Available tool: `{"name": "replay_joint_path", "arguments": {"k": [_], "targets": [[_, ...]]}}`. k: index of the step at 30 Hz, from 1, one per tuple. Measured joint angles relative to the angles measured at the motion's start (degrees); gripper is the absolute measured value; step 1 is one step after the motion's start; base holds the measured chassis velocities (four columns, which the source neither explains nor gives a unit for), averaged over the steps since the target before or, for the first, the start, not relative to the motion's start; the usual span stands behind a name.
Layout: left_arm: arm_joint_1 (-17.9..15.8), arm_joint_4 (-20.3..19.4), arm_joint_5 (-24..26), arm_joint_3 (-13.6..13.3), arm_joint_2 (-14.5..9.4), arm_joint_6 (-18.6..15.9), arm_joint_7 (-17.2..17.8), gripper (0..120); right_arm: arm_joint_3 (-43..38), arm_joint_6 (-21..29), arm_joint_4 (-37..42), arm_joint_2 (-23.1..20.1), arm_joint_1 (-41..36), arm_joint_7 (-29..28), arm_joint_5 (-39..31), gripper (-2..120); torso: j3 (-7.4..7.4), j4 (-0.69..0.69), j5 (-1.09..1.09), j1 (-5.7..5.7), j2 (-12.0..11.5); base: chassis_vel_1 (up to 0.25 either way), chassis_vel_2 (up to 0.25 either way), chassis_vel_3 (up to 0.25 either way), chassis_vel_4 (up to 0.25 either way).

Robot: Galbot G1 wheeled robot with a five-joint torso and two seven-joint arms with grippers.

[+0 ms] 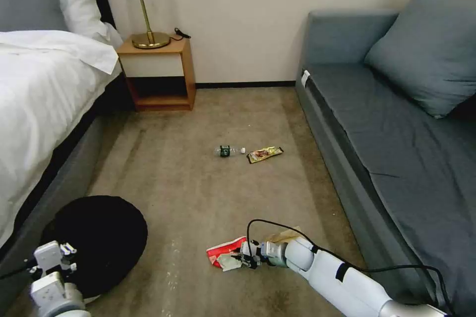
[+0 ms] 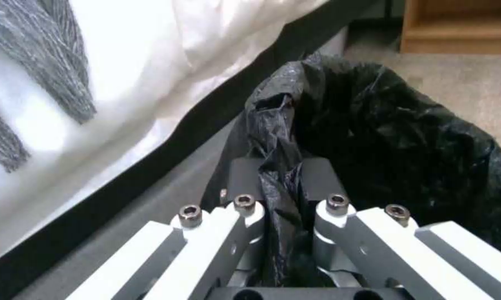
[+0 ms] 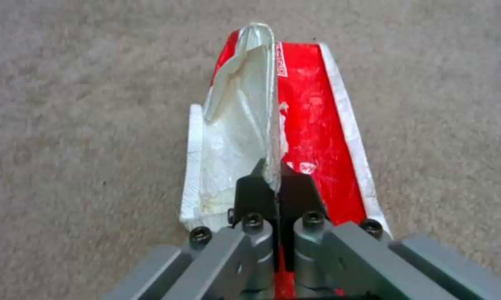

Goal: Pick up the trash bin, then pick up the garbage on the floor and place it into the trash bin.

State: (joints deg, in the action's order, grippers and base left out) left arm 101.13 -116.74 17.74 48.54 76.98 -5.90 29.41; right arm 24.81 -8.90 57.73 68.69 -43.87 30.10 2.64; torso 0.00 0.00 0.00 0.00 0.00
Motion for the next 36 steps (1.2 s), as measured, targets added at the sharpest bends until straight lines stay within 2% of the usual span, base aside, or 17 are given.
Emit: {"name": "replay_joint_path", "arguments": {"k": [14,21,25,29,36], "targets": [[0.2,-1.0,-0.1,-1.4,0.2,0.0,-0.9,7,-4.8,-0.1,5.0,0.4,0.6,-0.1,-7.2,0,0.00,0.00,0.00,0.00,0.0,0.000,0.000,0.000,0.000],[0.3,-2.5,-1.9,-3.1,0.8,0.4,-2.2,7,-7.3,3.1,18.2,0.2,0.4,-4.6,-18.2,0,0.00,0.00,0.00,0.00,0.0,0.000,0.000,0.000,0.000],[0.4,-3.1,-2.4,-3.6,1.1,0.8,-3.0,7,-6.6,4.7,23.9,0.1,0.0,-7.2,-21.8,0,0.00,0.00,0.00,0.00,0.0,0.000,0.000,0.000,0.000],[0.7,-4.0,-2.8,-4.0,1.4,2.6,-4.9,7,-2.2,7.7,31.3,0.7,-0.4,-9.6,-26.2,0,0.00,0.00,0.00,0.00,0.0,0.000,0.000,0.000,0.000],[1.5,-4.6,-3.4,-4.3,1.4,4.5,-7.4,7,4.3,8.8,31.5,4.0,3.0,-10.4,-27.8,0,0.00,0.01,0.00,0.00,0.0,0.000,0.000,0.000,0.000]]}}
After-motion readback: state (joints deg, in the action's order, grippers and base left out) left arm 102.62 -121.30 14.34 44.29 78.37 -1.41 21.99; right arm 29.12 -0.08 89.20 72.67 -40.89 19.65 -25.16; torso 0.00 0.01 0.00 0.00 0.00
